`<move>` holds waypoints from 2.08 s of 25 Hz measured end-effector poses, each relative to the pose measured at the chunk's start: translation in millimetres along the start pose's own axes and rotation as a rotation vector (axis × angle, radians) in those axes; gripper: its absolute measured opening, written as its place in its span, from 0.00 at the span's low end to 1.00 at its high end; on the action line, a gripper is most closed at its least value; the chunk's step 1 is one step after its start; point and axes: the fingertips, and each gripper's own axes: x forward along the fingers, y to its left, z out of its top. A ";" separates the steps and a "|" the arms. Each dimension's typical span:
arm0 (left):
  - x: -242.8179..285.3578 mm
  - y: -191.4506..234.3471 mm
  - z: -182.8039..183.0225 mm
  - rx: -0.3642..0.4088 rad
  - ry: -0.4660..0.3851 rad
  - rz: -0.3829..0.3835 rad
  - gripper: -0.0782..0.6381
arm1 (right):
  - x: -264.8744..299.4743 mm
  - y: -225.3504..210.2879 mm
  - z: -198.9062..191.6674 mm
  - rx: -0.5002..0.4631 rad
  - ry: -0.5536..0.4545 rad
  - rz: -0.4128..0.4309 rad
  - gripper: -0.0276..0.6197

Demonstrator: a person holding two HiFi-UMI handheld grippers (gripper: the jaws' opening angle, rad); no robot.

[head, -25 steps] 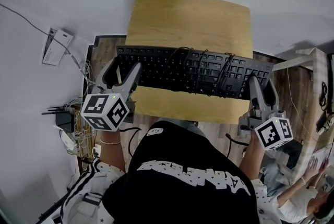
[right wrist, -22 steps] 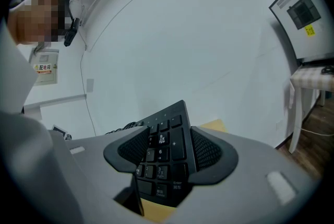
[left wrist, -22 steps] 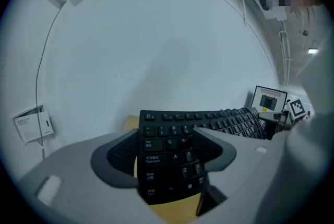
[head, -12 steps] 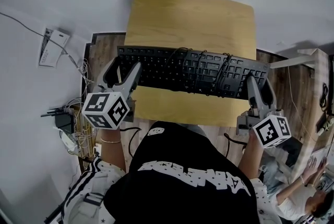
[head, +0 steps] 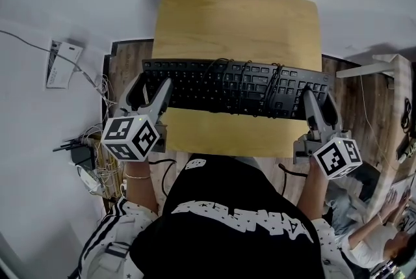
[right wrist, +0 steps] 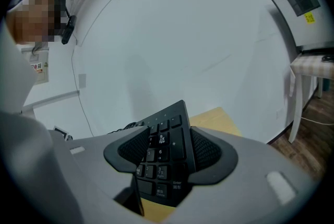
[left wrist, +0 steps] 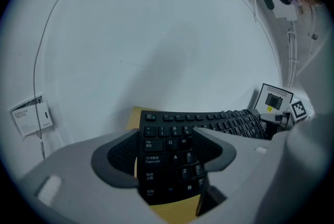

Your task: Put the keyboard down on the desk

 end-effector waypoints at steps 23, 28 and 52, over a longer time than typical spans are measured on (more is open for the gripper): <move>-10.4 -1.0 4.5 0.028 -0.081 -0.011 0.53 | -4.7 8.4 10.2 -0.057 -0.094 0.050 0.43; -5.4 -0.8 1.2 0.036 -0.057 -0.019 0.52 | -3.8 3.7 4.2 -0.043 -0.081 0.028 0.44; -10.1 2.3 -3.2 0.002 0.109 -0.016 0.51 | -4.5 11.6 15.2 -0.022 -0.006 0.019 0.43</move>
